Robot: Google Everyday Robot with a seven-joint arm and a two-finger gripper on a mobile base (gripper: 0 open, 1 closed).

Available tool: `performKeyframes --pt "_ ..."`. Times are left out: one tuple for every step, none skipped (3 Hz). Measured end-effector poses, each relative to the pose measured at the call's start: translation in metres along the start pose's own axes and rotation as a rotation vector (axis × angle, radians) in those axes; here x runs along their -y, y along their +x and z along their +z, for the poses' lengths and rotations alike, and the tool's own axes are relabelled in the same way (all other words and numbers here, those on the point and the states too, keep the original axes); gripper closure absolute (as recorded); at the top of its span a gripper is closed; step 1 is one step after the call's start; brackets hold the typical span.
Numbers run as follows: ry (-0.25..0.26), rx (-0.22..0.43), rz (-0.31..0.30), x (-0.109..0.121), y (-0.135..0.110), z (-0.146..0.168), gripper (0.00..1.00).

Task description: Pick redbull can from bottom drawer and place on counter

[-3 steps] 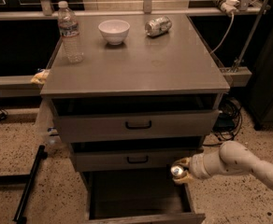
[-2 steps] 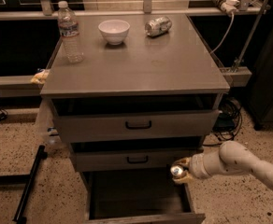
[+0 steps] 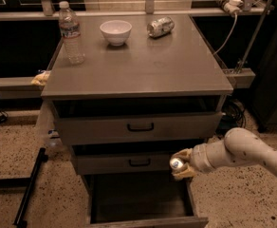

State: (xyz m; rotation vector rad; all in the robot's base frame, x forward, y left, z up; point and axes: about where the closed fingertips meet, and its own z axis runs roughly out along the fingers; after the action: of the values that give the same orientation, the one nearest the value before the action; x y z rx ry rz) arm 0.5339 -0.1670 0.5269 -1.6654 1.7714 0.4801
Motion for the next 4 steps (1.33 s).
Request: performKeyframes --pt "0.012 -0.035 0.029 -0.011 -0.063 -0.043 1.0" --pt "0.027 -0.108 0.054 -0.034 -0.122 -0.074 1.0" --pt "0.08 -0.139 0.045 -0.026 -0.146 -0.1 1.0" --pt "0.08 -0.139 0.042 -0.027 -0.146 -0.1 1.0"
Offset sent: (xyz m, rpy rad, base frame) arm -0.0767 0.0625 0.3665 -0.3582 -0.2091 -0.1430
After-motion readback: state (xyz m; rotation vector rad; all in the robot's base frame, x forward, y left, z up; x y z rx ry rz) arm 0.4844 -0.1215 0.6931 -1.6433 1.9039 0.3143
